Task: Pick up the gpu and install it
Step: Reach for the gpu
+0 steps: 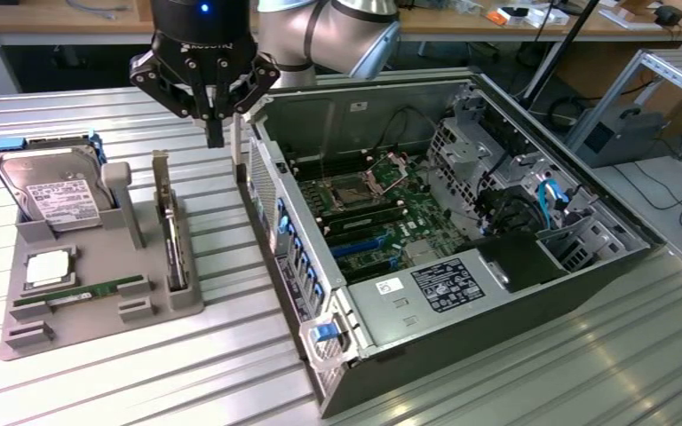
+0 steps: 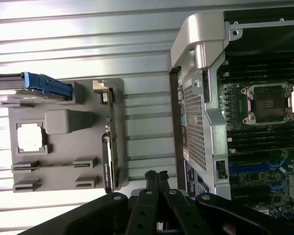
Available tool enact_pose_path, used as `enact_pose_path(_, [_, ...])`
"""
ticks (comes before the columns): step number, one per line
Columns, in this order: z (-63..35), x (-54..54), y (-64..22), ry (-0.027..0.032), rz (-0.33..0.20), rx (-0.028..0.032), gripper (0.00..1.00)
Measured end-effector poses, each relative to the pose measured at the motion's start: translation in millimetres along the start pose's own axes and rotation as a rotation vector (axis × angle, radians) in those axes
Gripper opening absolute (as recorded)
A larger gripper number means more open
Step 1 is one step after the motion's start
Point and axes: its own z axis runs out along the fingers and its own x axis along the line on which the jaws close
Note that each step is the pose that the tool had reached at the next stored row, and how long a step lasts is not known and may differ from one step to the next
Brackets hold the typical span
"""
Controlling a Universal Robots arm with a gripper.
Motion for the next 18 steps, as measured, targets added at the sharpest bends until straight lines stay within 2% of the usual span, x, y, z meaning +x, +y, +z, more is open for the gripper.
enact_pose_path(18, [-0.4, 13.1, -1.0, -0.0001, 0.0, 0.0018, 0.11])
